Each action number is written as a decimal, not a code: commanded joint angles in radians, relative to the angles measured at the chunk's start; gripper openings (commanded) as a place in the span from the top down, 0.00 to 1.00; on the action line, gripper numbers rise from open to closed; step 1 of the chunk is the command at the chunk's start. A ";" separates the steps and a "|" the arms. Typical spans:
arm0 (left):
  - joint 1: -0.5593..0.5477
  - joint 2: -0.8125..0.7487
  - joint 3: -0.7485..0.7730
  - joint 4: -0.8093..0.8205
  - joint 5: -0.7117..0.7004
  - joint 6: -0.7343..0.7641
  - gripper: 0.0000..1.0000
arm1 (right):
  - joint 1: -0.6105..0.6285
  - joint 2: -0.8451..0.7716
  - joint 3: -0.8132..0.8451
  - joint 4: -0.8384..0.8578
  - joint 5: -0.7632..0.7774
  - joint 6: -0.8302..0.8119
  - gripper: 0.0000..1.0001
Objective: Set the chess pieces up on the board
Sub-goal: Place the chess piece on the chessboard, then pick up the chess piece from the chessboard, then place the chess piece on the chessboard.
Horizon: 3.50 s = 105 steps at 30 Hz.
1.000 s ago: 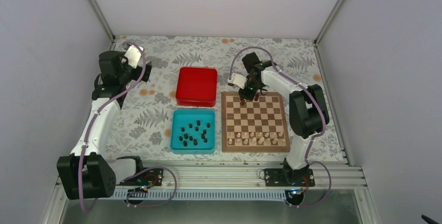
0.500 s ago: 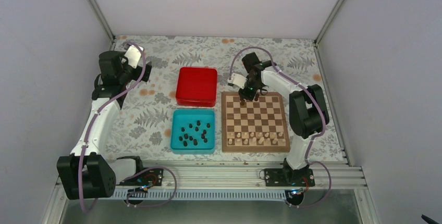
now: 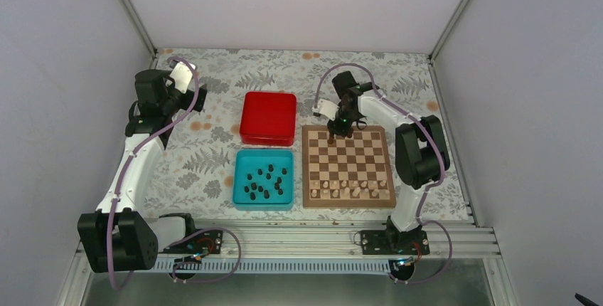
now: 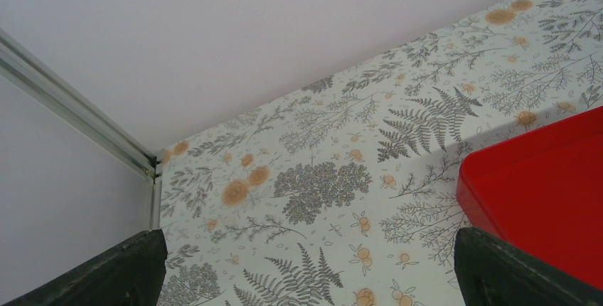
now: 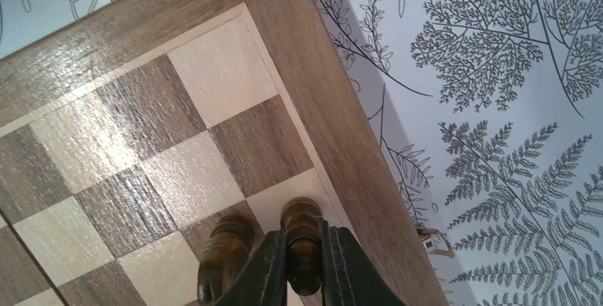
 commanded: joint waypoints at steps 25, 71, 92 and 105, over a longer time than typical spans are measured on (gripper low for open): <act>0.004 -0.012 -0.006 0.018 0.013 0.007 0.00 | -0.034 -0.120 0.022 -0.010 -0.031 0.013 0.55; 0.004 -0.003 -0.008 0.017 0.024 0.010 0.00 | -0.004 -0.085 -0.113 0.035 -0.151 0.028 0.68; 0.004 -0.008 -0.013 0.022 0.021 0.011 0.00 | 0.045 -0.061 -0.010 0.040 -0.108 0.052 0.95; 0.005 -0.005 -0.017 0.024 0.024 0.013 0.00 | 0.052 -0.005 0.015 0.040 -0.087 0.052 0.94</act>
